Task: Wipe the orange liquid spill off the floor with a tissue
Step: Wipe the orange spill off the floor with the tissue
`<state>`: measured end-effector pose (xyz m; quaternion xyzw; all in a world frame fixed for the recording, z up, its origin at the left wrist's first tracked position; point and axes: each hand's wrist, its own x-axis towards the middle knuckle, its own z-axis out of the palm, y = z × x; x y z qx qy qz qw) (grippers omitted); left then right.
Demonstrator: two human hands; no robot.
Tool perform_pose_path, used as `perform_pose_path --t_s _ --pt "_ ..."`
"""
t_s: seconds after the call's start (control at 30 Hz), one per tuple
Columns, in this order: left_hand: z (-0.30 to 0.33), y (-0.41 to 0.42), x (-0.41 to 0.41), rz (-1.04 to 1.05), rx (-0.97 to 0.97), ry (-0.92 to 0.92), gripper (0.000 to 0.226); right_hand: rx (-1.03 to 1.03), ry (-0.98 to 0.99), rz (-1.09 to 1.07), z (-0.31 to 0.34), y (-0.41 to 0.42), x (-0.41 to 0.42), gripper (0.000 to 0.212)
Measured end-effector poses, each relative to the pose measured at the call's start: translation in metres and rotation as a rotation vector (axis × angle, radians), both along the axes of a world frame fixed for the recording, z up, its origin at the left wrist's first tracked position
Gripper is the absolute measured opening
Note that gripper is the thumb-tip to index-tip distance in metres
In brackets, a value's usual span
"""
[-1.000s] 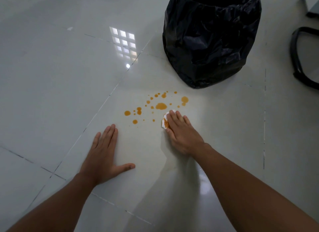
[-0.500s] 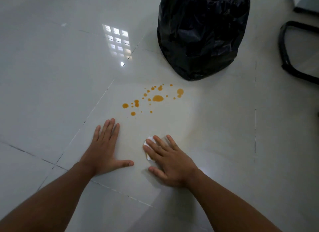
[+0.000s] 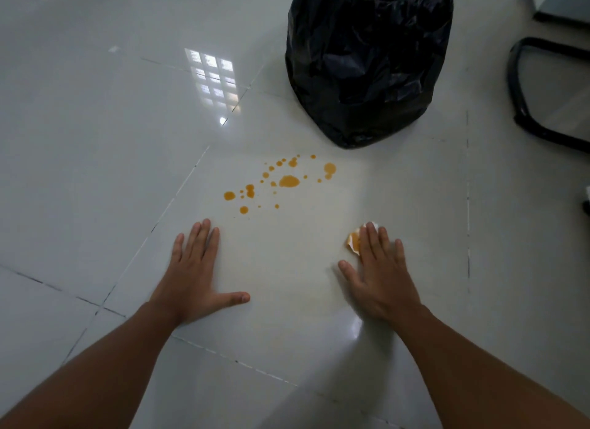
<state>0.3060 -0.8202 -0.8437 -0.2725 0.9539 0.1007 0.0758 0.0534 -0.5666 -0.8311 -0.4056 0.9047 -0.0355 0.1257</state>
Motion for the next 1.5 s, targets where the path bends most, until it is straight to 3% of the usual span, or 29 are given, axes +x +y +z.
perform_pose_path --t_s 0.2,0.33,0.53,0.7,0.83,0.97,1.03,1.17,1.27,1.4,1.5 --pt "0.001 0.001 0.0 0.013 -0.001 0.0 0.143 -0.077 -0.172 0.075 0.002 -0.055 0.017 0.089" --pt "0.001 0.001 -0.001 0.027 0.004 0.009 0.143 -0.074 -0.194 0.302 0.004 -0.07 0.033 0.067" --pt "0.0 0.002 -0.001 0.028 -0.007 0.01 0.143 -0.098 -0.138 0.743 0.001 -0.033 0.053 0.057" --pt "0.001 0.002 -0.003 0.033 0.009 0.006 0.144 -0.101 -0.135 0.926 0.0 -0.004 0.045 0.052" --pt "0.003 0.002 -0.004 0.046 0.022 -0.007 0.145 -0.107 -0.07 0.835 -0.005 0.031 0.023 0.051" --pt "0.002 0.002 -0.003 0.045 0.015 -0.004 0.144 -0.103 0.05 0.208 -0.01 0.039 -0.001 0.055" --pt "0.001 0.002 -0.003 0.041 0.012 0.006 0.144 -0.088 0.047 0.128 -0.013 0.019 -0.005 0.063" --pt "0.001 0.004 -0.003 0.037 -0.008 0.003 0.142 -0.168 -0.017 0.151 -0.013 -0.028 0.016 0.067" --pt "0.001 0.004 -0.004 0.033 -0.015 0.006 0.142 -0.197 -0.023 0.433 -0.011 -0.038 0.049 0.068" --pt "0.002 0.004 -0.004 0.025 -0.007 -0.005 0.142 -0.12 -0.046 0.791 -0.006 0.008 0.056 0.053" --pt "0.002 0.003 -0.004 0.025 -0.005 -0.002 0.142 -0.061 0.027 0.646 -0.005 0.051 0.03 0.053"
